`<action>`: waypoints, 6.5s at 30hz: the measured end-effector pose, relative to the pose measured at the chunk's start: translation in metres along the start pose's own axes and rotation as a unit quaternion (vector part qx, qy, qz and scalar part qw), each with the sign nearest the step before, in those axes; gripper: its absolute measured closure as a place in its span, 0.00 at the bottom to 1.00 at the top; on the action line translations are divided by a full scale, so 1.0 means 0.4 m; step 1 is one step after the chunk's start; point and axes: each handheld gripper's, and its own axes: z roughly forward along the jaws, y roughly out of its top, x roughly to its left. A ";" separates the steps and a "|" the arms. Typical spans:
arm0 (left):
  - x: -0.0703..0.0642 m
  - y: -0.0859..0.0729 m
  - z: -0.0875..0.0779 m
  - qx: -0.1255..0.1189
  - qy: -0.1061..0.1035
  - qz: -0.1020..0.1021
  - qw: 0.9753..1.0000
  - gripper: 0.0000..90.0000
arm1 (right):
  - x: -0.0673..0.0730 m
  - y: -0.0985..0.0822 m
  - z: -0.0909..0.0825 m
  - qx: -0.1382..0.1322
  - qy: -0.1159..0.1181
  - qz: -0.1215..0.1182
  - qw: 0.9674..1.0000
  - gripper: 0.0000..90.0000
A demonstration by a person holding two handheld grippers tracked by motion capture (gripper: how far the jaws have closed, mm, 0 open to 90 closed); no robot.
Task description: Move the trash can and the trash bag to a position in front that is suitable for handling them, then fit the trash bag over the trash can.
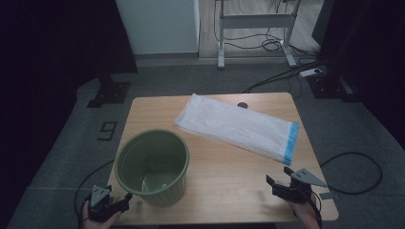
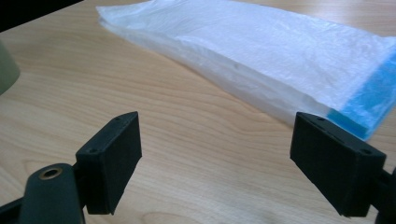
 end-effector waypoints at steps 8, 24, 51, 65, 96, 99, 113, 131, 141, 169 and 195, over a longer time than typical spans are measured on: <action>-0.019 -0.006 -0.049 -0.014 -0.059 0.068 0.996 0.12 | -0.022 -0.010 -0.007 -0.002 -0.022 0.003 1.000 0.19; -0.147 0.058 -0.052 -0.035 -0.145 0.159 0.976 0.13 | -0.028 -0.013 -0.006 -0.003 0.002 -0.011 1.000 0.19; -0.319 0.184 0.142 -0.022 -0.176 0.173 0.969 0.14 | -0.009 -0.014 -0.005 -0.004 0.025 -0.044 0.999 0.20; -0.411 0.235 0.211 -0.008 -0.180 0.184 0.966 0.16 | -0.005 -0.025 -0.015 0.004 0.025 -0.055 0.998 0.20; -0.216 0.138 0.157 0.041 -0.089 0.110 0.989 0.16 | -0.020 0.007 0.042 0.020 -0.052 -0.055 0.997 0.21; -0.207 0.129 0.163 0.045 -0.099 0.105 0.988 0.16 | -0.015 0.032 0.069 0.022 -0.051 -0.040 0.998 0.22; -0.182 0.086 0.159 0.063 -0.082 0.089 0.991 0.16 | -0.066 0.081 0.226 0.082 -0.048 -0.038 0.995 0.30; -0.183 0.081 0.171 0.072 -0.094 0.094 0.988 0.16 | -0.115 0.052 0.185 0.132 -0.055 -0.028 0.989 0.96; -0.174 0.092 0.165 0.057 -0.104 0.088 0.989 0.16 | -0.121 -0.011 0.025 0.120 -0.045 -0.004 0.992 0.96; -0.184 0.097 0.194 0.061 -0.105 0.091 0.988 0.17 | 0.030 0.071 0.260 0.126 -0.031 -0.076 0.989 0.31; -0.171 0.087 0.168 0.045 -0.093 0.084 0.991 0.17 | -0.004 0.003 0.097 0.146 -0.005 -0.018 0.989 0.89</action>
